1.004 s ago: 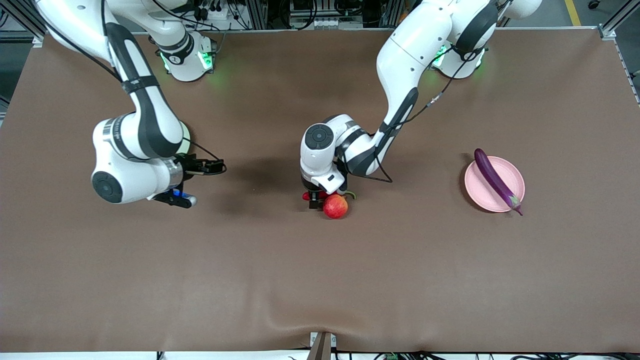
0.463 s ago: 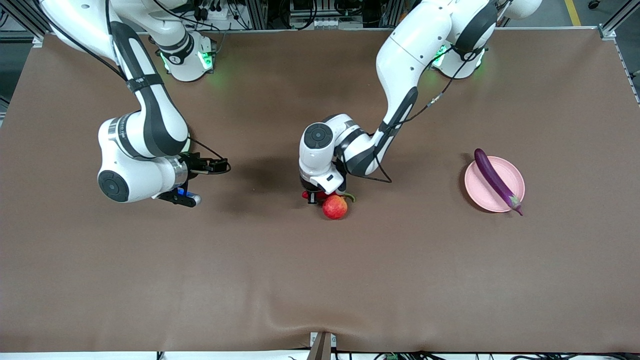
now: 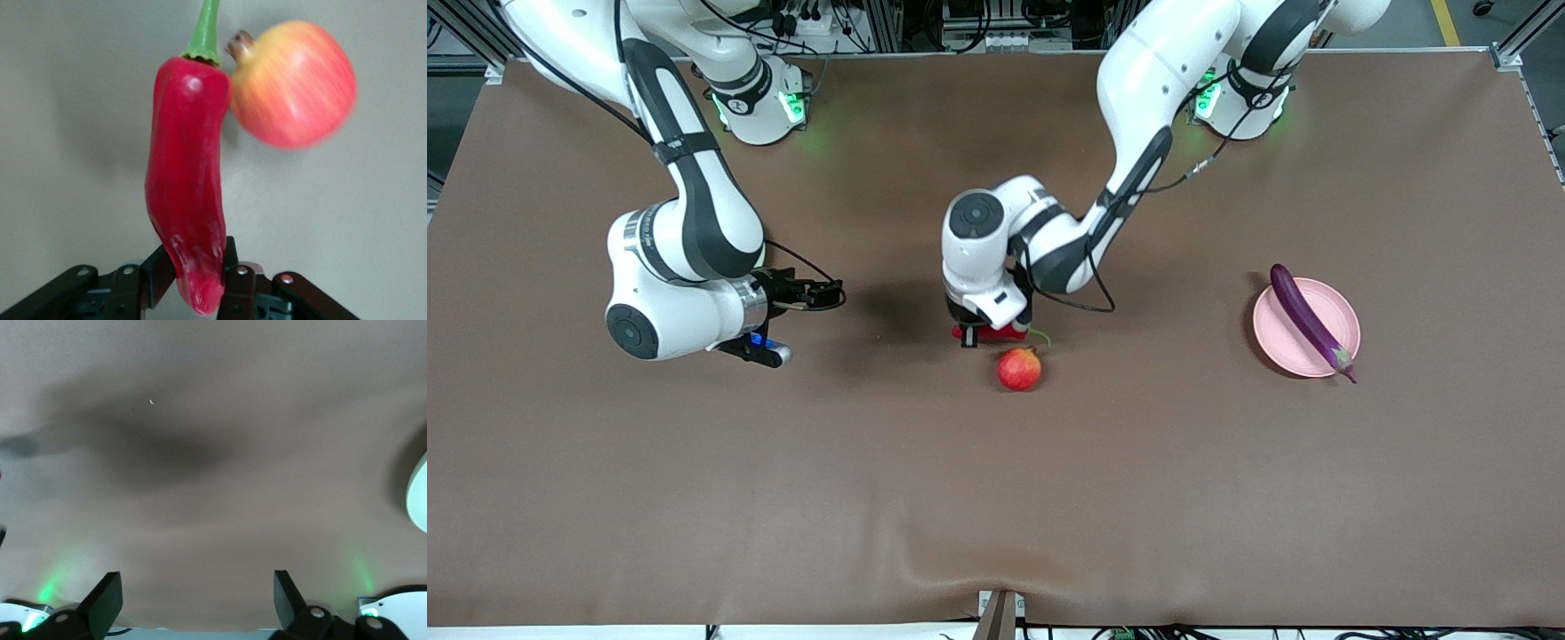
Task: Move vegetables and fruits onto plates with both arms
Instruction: 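Carry the chili toward the pink plate while the right gripper grasps the apple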
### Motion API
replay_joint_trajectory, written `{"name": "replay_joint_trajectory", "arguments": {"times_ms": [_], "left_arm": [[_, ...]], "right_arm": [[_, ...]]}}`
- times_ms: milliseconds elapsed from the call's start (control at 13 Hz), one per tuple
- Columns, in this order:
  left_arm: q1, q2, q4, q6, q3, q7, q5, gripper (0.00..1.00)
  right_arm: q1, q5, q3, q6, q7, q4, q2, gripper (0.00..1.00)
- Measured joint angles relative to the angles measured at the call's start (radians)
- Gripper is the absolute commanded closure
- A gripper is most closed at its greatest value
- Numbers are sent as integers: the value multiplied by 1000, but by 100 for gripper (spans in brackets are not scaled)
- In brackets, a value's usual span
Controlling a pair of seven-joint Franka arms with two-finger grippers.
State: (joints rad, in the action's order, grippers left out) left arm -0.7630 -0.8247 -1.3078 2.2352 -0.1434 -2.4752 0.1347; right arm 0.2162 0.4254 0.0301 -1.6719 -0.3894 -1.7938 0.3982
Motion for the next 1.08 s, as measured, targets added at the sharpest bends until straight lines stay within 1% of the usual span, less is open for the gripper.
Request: {"name": "replay_joint_trajectory", "arguments": {"times_ms": [154, 232, 463, 695, 849, 926, 1081], "left_arm": [[2, 67, 0, -116, -7, 12, 0, 100], [10, 95, -1, -169, -7, 58, -1, 100], [76, 148, -6, -307, -5, 330, -78, 100], [182, 177, -17, -471, -5, 617, -107, 100], [264, 196, -55, -527, -5, 757, -109, 100], [307, 210, -89, -536, -5, 822, -110, 100], [389, 254, -173, -544, -6, 943, -110, 100]], "right_arm": [[36, 60, 0, -21, -56, 0, 3, 0], [67, 88, 1, -49, -105, 0, 5, 0], [168, 149, 1, -193, -265, -1, 12, 0], [224, 206, 1, -358, -375, -1, 43, 0], [247, 286, 1, -442, -387, -1, 70, 0], [273, 310, 1, -504, -400, -1, 83, 0], [355, 324, 3, -718, -478, 7, 137, 0]]}}
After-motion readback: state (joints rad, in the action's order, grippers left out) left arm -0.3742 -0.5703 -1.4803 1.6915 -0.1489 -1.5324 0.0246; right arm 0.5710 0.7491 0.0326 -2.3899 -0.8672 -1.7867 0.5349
